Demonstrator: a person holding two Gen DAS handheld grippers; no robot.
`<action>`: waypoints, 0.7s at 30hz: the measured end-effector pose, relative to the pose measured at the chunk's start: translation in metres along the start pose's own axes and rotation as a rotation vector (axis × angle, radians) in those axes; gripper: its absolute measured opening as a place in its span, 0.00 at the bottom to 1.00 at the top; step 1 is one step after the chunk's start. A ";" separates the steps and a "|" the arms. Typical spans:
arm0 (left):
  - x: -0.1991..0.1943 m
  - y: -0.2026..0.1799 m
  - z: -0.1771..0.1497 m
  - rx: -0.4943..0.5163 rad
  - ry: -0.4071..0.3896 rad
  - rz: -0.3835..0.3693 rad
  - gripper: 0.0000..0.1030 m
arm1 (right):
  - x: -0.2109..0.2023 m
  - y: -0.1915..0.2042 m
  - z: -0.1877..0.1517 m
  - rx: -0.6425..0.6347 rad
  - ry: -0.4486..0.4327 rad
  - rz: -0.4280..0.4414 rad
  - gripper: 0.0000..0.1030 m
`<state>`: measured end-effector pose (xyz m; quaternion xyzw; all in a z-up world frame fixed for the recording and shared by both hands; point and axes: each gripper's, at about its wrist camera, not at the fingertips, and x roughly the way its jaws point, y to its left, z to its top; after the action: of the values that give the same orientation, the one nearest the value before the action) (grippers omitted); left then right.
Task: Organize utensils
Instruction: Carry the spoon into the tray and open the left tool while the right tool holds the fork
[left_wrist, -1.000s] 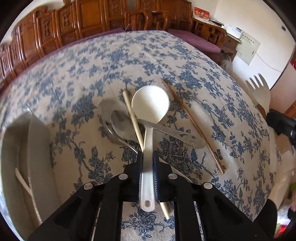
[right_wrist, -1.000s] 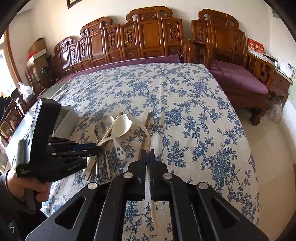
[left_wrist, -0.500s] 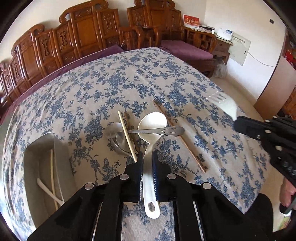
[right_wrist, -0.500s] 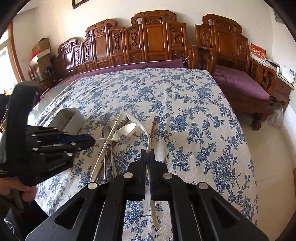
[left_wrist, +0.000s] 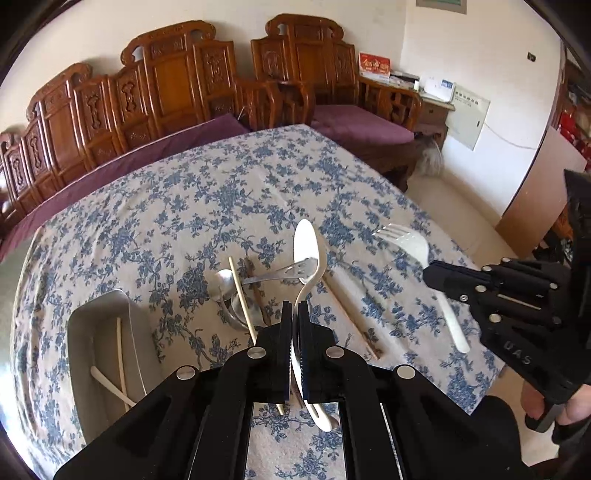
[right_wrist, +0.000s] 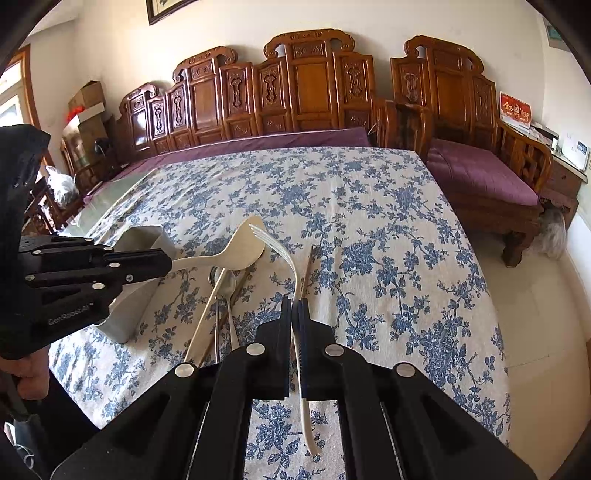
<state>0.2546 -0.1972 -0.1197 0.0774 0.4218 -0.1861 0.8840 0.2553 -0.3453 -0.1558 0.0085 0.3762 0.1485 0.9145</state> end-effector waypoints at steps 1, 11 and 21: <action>-0.003 0.000 0.001 -0.001 -0.006 0.001 0.02 | -0.001 0.000 0.001 0.001 -0.003 0.001 0.04; -0.030 0.009 0.005 -0.040 -0.053 -0.001 0.02 | -0.008 0.006 0.004 -0.006 -0.018 0.007 0.04; -0.054 0.014 0.014 -0.051 -0.109 0.026 0.02 | -0.012 0.016 0.006 -0.022 -0.024 0.022 0.04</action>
<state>0.2392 -0.1740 -0.0688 0.0499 0.3767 -0.1678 0.9096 0.2477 -0.3324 -0.1413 0.0044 0.3634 0.1625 0.9173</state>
